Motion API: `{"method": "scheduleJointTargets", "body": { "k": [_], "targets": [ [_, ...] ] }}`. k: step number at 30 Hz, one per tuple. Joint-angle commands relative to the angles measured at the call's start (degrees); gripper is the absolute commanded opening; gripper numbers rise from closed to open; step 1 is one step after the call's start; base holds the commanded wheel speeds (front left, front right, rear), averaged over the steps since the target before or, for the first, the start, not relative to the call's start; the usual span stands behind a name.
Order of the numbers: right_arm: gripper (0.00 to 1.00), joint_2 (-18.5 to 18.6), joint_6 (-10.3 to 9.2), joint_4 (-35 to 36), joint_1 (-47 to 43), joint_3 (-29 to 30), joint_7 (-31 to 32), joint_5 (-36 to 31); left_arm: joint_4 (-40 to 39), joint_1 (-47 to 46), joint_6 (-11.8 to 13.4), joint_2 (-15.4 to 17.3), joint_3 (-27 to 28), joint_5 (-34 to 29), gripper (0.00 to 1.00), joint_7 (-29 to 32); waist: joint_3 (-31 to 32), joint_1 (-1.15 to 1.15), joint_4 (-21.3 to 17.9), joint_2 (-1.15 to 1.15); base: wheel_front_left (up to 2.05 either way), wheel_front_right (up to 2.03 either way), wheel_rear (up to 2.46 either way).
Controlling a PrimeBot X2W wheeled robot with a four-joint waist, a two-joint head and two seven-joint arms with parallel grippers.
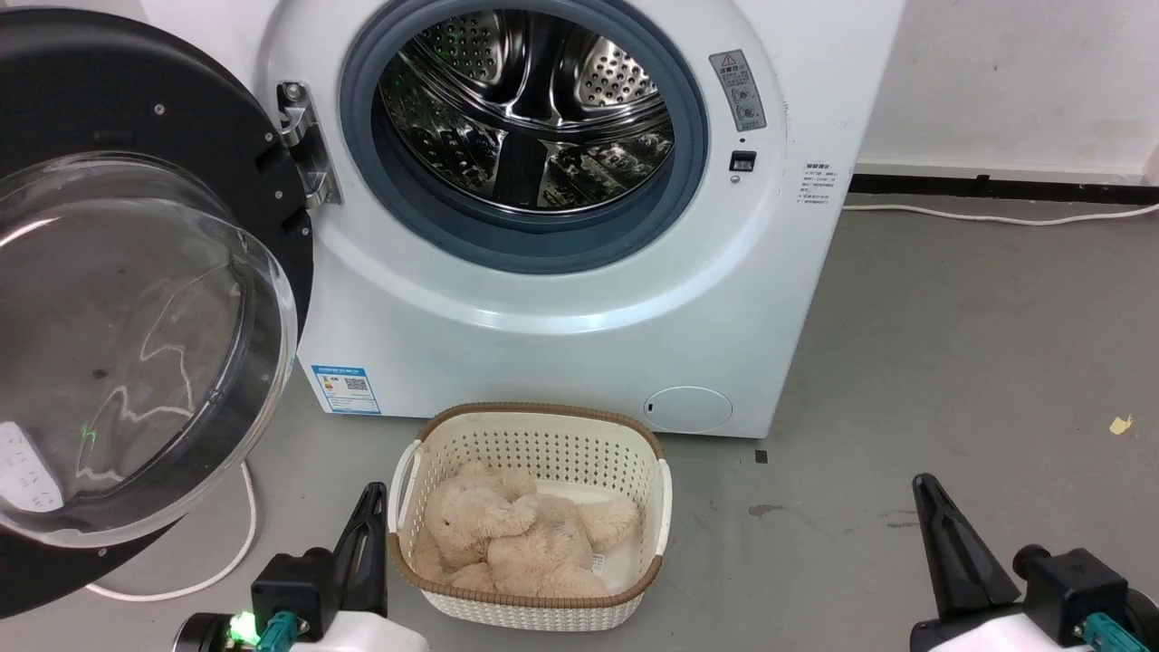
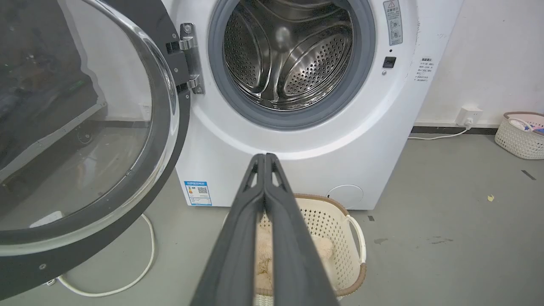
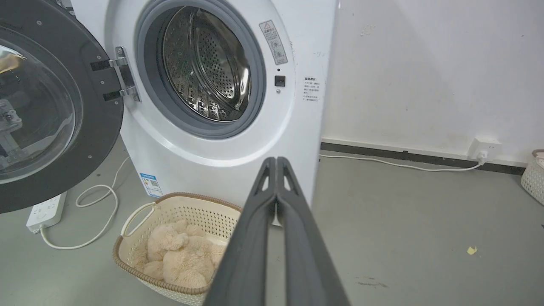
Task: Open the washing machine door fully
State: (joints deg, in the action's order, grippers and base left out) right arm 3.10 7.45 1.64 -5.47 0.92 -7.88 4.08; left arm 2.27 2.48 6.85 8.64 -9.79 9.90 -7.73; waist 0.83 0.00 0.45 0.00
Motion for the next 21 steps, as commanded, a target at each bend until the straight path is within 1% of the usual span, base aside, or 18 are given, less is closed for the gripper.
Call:
{"method": "scheduleJointTargets", "body": {
  "k": [1, 21],
  "targets": [
    [0.00, -0.11, 0.02, -0.23, 0.81, -0.10, 0.34, -0.47, -0.22, -0.64, -0.49, -0.33, 0.63, -0.81, 0.00, 0.38, -0.02, 0.00, -0.01, 0.00, 0.00, 0.00, 0.00],
    [0.00, -0.15, 0.02, -0.67, 2.26, -0.35, 2.69, -1.60, -0.86, -1.22, -2.47, -2.02, 3.49, -3.65, 0.00, 2.67, -0.27, 0.00, -0.15, 0.00, 0.00, 0.00, 0.00]
  ]
}}
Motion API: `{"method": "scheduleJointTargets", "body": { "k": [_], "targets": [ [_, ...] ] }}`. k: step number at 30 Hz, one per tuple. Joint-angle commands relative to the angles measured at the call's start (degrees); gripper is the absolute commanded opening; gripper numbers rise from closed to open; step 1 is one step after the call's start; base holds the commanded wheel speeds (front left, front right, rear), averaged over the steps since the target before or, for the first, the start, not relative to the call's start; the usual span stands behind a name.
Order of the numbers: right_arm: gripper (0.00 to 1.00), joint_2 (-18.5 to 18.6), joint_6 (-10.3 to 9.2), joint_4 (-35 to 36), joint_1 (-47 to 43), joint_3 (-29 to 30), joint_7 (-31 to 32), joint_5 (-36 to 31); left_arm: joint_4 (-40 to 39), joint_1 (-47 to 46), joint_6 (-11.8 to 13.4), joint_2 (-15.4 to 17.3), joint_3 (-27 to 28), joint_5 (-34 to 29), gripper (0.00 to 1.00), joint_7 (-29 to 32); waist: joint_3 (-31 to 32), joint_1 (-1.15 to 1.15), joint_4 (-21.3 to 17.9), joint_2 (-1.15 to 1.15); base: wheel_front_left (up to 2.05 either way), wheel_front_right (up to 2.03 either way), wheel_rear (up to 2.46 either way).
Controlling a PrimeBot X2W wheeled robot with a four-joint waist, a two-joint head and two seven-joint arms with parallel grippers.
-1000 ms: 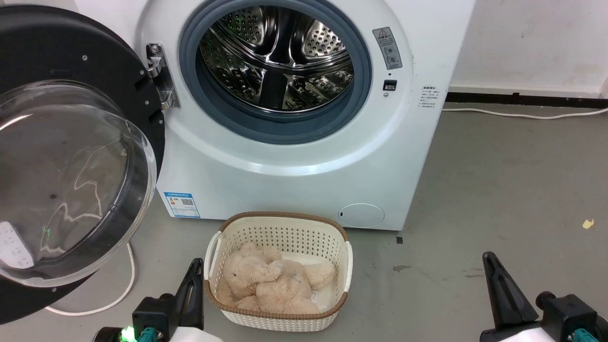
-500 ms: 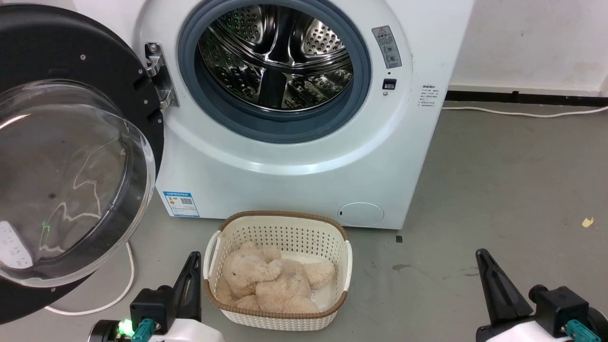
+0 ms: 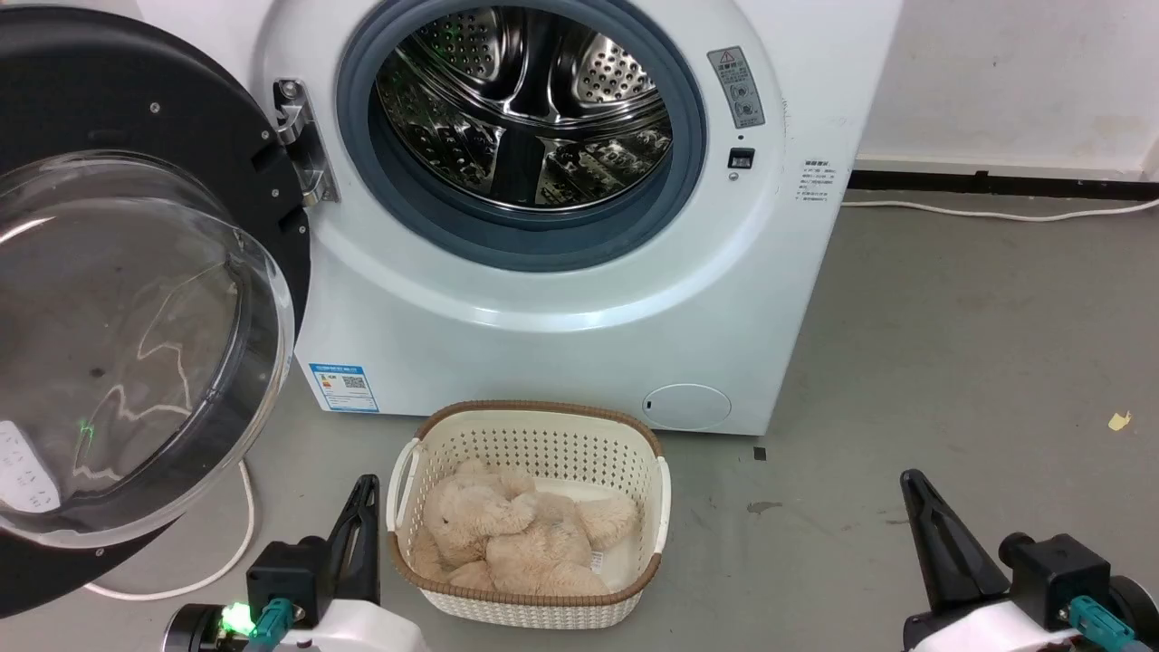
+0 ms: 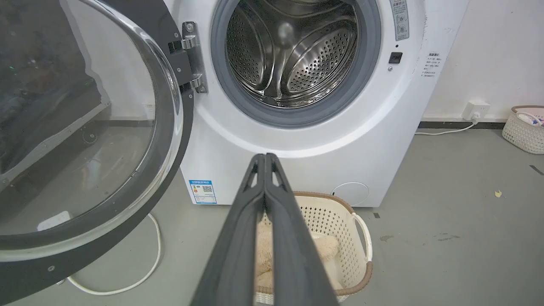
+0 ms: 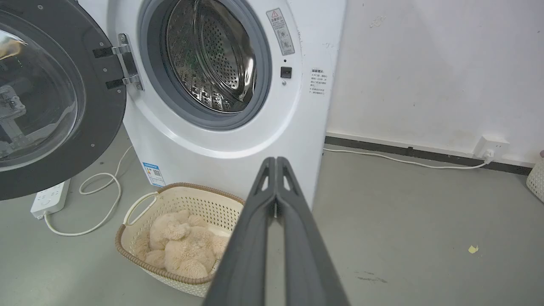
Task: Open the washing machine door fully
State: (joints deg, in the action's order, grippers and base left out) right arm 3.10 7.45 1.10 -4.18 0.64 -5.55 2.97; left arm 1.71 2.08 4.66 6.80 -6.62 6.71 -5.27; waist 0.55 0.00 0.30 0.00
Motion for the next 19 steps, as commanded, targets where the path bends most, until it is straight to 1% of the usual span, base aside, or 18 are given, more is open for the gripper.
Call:
{"method": "scheduleJointTargets", "body": {
  "k": [1, 19],
  "targets": [
    [0.00, -0.15, 0.02, -0.16, 1.05, -0.09, 0.48, -0.55, -0.33, -0.85, -0.39, -0.26, 0.46, -0.59, 0.00, 0.33, -0.01, 0.00, 0.00, 0.00, 0.00, 0.00, 0.00],
    [0.00, -0.18, 0.03, -0.55, 2.35, -0.32, 2.59, -1.56, -0.90, -1.36, -2.17, -1.78, 3.02, -3.14, 0.00, 2.38, -0.24, 0.00, -0.13, 0.00, 0.00, 0.00, 0.00]
  ]
}}
